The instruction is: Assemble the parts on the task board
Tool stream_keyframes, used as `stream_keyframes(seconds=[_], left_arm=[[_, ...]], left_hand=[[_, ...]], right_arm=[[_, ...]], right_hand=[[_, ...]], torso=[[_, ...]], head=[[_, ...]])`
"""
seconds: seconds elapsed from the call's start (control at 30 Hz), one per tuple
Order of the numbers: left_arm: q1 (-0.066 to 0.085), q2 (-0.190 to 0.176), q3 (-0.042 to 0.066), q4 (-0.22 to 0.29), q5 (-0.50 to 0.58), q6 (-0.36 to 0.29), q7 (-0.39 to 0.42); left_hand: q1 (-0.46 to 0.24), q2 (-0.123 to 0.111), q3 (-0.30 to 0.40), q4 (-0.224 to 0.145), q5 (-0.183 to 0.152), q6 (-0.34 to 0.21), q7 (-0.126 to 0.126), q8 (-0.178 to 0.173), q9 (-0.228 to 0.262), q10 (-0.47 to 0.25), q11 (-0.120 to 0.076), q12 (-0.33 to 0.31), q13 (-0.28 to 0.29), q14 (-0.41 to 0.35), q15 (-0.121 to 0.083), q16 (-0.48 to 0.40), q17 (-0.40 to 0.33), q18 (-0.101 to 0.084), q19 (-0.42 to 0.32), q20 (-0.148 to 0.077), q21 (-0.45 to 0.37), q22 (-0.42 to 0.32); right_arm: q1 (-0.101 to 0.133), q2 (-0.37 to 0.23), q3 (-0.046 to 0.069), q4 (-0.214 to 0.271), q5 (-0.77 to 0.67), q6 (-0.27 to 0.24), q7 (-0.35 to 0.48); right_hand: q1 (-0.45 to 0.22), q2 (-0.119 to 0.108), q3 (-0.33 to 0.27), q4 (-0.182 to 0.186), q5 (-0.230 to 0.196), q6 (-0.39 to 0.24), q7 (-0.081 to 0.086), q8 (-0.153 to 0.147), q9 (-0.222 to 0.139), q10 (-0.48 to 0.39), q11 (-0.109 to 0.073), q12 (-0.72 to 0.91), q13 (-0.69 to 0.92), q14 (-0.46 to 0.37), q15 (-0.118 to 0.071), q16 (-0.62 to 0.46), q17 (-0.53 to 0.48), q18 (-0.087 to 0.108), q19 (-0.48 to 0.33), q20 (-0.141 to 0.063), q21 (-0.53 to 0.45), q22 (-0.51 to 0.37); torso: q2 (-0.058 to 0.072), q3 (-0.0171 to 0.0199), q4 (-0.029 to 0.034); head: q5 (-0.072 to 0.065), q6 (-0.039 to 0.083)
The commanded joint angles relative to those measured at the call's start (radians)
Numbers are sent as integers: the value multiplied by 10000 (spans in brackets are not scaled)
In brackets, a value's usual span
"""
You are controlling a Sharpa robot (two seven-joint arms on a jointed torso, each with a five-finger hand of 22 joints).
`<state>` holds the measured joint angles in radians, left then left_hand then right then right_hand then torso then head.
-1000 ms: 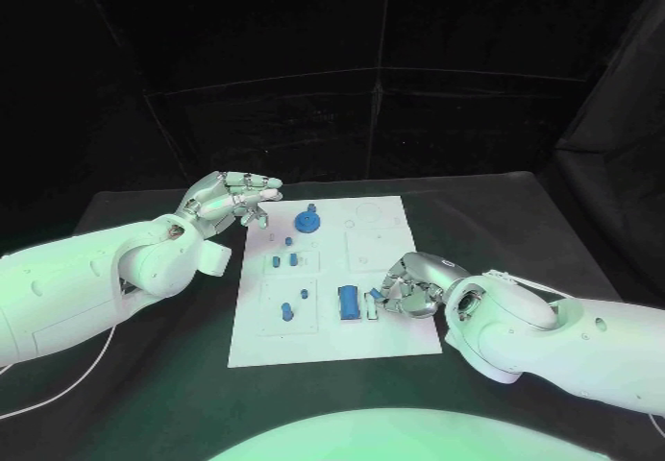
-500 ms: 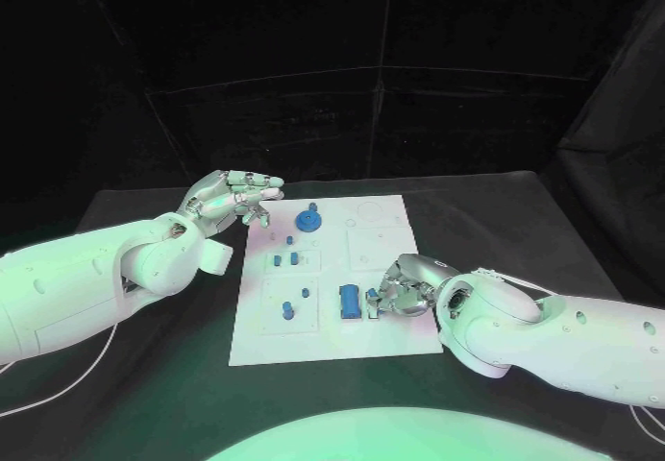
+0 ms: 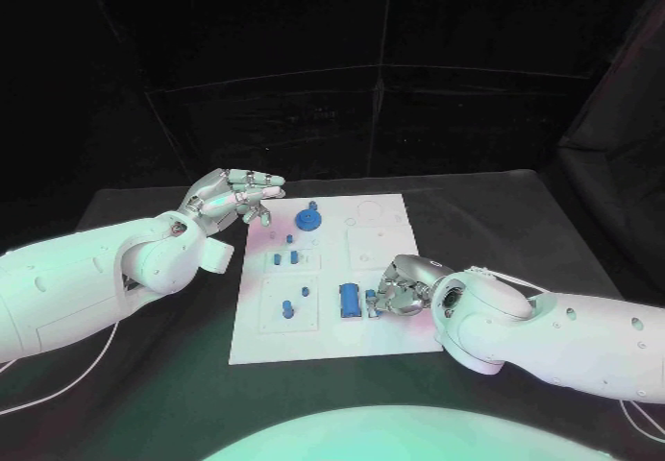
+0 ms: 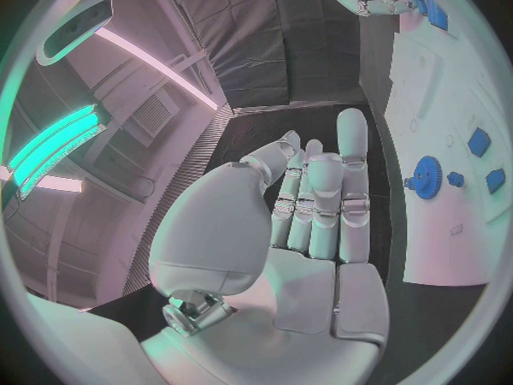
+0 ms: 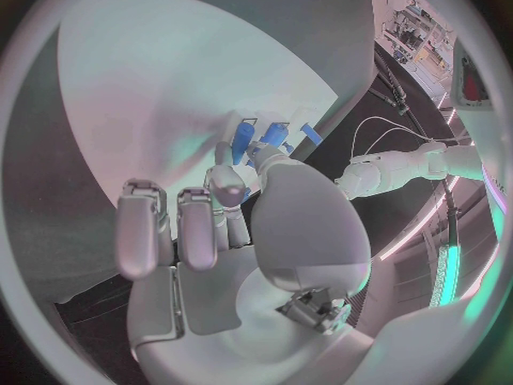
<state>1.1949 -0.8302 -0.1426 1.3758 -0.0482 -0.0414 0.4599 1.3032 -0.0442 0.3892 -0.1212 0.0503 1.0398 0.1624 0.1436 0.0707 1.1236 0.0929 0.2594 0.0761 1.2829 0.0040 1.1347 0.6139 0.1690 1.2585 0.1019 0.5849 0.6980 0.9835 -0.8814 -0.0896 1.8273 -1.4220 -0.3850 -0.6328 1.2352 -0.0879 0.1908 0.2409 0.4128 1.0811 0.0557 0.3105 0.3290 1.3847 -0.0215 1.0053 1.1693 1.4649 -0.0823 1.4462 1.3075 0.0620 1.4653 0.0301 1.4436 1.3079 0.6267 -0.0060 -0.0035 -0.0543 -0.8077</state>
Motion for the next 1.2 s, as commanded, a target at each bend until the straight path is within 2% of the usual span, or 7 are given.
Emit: stream_keyframes(seconds=[0.03,0.27,0.43,0.53,0.83,1.0,1.2], left_arm=[[12,15,8,11,39,140,15],[12,16,8,16,39,164,-10],[12,17,8,17,39,180,-23],[12,21,8,15,39,188,-29],[12,16,8,14,39,192,-38],[12,5,8,15,39,174,-27],[12,-11,7,4,40,103,17]], left_hand=[[-15,19,-68,-6,27,-38,62,21,-14,-45,-5,67,6,-75,29,32,-9,131,16,27,-57,-9],[-15,18,-72,-7,27,-43,63,20,-15,-53,-3,69,4,-83,29,24,-31,131,15,27,-59,-11],[-15,18,-72,-7,27,-43,63,20,-15,-53,-3,69,4,-83,29,24,-31,131,15,27,-59,-11],[-15,18,-72,-7,27,-43,63,20,-15,-53,-3,69,4,-83,29,24,-31,131,15,27,-59,-11],[-18,16,-78,-7,26,-49,64,19,-16,-66,0,68,2,-85,31,26,-30,131,14,28,-62,-14],[-18,16,-78,-7,26,-49,64,19,-16,-66,0,68,2,-85,31,26,-30,131,14,28,-62,-14],[-18,16,-78,-7,26,-49,64,19,-16,-66,0,68,2,-85,31,26,-30,131,14,28,-62,-14]], right_arm=[[13,52,-1,-23,20,265,-103],[13,97,-1,-113,-176,111,-305],[14,116,-1,-133,-245,53,-332],[14,117,-1,-136,-291,23,-331],[13,-15,-1,-17,-355,-54,-143],[14,-251,-1,101,-184,-423,464],[60,-699,6,109,1556,-1243,1558]], right_hand=[[-84,14,-114,11,31,96,-8,42,-11,62,2,47,8,636,-38,13,290,-164,235,-49,15,621],[-643,-82,-685,420,8,18,48,-14,11,8,50,-114,-88,614,-10,-41,210,-156,214,-46,-25,570],[-1149,19,-1365,488,-1458,0,37,-38,53,-15,53,-159,-99,608,-4,-66,190,-151,205,-29,-48,552],[-1269,93,-1623,499,-1760,-13,38,-46,75,-32,55,-188,-111,607,-2,-77,181,-146,198,-29,-63,535],[-1312,176,-1855,497,-1893,-31,40,-54,97,-52,58,-215,-120,609,0,-80,187,-145,196,-26,-71,531],[-896,361,-2010,444,-1536,-127,70,-111,113,-90,81,-254,-131,609,19,-93,178,-141,183,-18,-93,509],[-226,315,-2288,357,-1093,-1068,415,-700,-112,-733,351,-1628,-1057,450,221,-512,-457,2,-130,127,-578,-170]], torso=[[1,0,4],[-1,-10,6],[8,4,-1],[3,4,-7],[1,9,-13],[-5,6,-18],[-50,3,-18]], head=[[17,3],[40,26],[95,33],[82,32],[66,27],[75,46],[101,140]])
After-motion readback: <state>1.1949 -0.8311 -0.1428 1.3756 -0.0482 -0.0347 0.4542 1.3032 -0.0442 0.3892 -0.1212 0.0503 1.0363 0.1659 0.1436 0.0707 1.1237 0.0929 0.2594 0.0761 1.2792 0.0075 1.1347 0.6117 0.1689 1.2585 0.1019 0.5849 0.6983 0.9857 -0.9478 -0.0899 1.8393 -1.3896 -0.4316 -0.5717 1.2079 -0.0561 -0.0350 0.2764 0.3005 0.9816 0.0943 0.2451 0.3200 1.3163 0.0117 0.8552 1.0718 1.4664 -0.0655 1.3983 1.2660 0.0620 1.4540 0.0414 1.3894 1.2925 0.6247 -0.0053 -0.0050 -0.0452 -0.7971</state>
